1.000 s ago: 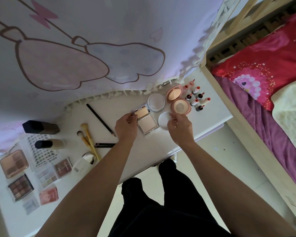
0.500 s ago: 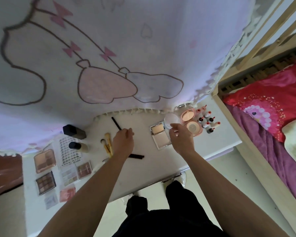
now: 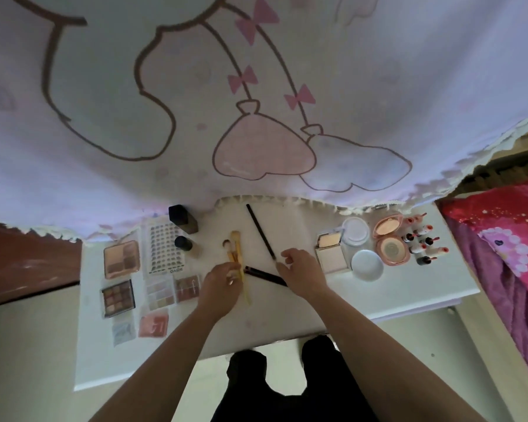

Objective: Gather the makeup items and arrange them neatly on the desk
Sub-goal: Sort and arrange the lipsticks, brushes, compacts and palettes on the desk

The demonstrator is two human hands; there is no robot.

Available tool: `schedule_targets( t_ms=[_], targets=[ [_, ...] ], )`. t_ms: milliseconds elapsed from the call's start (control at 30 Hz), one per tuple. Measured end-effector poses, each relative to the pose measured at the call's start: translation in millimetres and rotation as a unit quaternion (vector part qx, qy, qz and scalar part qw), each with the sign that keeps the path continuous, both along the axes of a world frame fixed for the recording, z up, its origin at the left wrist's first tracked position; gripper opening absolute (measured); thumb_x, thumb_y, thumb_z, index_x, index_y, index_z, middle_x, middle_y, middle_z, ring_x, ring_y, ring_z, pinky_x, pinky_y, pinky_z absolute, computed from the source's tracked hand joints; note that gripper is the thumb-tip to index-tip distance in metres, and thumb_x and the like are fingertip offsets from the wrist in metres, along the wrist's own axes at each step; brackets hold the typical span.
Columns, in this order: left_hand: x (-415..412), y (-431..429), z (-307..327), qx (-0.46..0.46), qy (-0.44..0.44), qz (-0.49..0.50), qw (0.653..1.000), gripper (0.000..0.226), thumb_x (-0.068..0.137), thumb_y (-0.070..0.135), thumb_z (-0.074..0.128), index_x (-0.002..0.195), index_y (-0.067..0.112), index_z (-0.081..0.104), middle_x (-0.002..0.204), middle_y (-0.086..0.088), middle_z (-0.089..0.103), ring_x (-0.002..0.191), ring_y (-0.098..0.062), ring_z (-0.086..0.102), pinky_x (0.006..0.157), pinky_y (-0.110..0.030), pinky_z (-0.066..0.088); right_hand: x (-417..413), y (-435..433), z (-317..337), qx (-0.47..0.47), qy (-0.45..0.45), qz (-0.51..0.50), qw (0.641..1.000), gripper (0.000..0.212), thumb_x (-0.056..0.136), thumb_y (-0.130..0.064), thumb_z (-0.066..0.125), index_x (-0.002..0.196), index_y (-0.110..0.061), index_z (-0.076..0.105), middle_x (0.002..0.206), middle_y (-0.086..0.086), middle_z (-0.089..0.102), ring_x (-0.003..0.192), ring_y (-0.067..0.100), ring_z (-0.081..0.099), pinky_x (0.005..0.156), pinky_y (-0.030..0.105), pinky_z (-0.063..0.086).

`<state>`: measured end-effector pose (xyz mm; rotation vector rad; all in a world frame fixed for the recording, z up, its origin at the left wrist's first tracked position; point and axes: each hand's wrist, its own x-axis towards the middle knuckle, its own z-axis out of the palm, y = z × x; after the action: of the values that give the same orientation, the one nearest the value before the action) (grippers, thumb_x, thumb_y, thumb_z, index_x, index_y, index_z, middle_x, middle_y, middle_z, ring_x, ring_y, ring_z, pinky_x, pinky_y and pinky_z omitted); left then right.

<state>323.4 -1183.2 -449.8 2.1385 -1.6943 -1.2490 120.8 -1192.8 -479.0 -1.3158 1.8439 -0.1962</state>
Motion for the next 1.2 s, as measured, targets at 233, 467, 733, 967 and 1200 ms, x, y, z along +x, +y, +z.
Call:
schedule_targets(
  t_ms=[233, 467, 733, 967, 1200],
  targets=[
    [15.3, 0.8, -14.7, 0.025, 0.038, 0.024, 0.999, 0.033, 0.09, 0.014, 0.056, 0.122, 0.02, 0.064, 0.126, -0.001, 0.063, 0.103, -0.012, 0.055, 0.083, -0.022, 0.039, 20.1, 6.1, -15.4, -0.009, 0.046, -0.041, 0.998, 0.023, 0.094, -0.029, 0.053, 0.112, -0.021, 0.065, 0.109, 0.004, 0.06, 0.1, 0.027, 0.062, 0.085, 0.034, 0.049],
    [1.5, -19.0, -1.7, -0.027, 0.042, 0.072, 0.996, 0.038, 0.098, 0.026, 0.052, 0.135, 0.022, 0.049, 0.129, -0.001, 0.057, 0.113, -0.017, 0.057, 0.086, -0.025, 0.039, 9.4, 13.4, 5.2, -0.056, -0.037, -0.059, 0.996, 0.021, 0.101, -0.028, 0.053, 0.112, -0.017, 0.067, 0.101, 0.001, 0.067, 0.094, 0.019, 0.062, 0.08, 0.026, 0.042],
    [-47.7, -66.0, 53.2, -0.015, 0.343, 0.282, 0.896, 0.026, 0.102, 0.03, 0.049, 0.104, 0.009, 0.064, 0.1, -0.006, 0.074, 0.065, -0.011, 0.051, 0.059, -0.025, 0.044, -1.0, 25.1, 59.2, -0.082, -0.23, -0.163, 0.956, 0.009, 0.094, -0.025, 0.065, 0.099, -0.024, 0.072, 0.079, -0.008, 0.07, 0.073, 0.007, 0.064, 0.072, 0.024, 0.053],
    [-63.0, -75.0, 81.0, 0.053, 0.525, 0.374, 0.763, 0.016, 0.102, 0.017, 0.05, 0.095, 0.006, 0.061, 0.088, -0.011, 0.072, 0.058, -0.01, 0.052, 0.051, -0.019, 0.046, -6.7, 13.9, 113.9, -0.135, -0.32, -0.275, 0.896, 0.009, 0.093, -0.031, 0.068, 0.091, -0.027, 0.076, 0.075, -0.006, 0.072, 0.067, 0.003, 0.062, 0.066, 0.019, 0.051],
    [-49.1, -78.0, 73.4, 0.033, 0.522, 0.506, 0.686, 0.021, 0.103, 0.018, 0.049, 0.084, 0.01, 0.054, 0.075, -0.006, 0.063, 0.044, -0.006, 0.048, 0.04, -0.015, 0.042, -51.4, 24.2, 132.0, -0.197, -0.215, -0.287, 0.913, 0.009, 0.09, -0.029, 0.072, 0.083, -0.032, 0.076, 0.069, -0.005, 0.073, 0.064, 0.004, 0.067, 0.069, 0.028, 0.055]
  ],
)
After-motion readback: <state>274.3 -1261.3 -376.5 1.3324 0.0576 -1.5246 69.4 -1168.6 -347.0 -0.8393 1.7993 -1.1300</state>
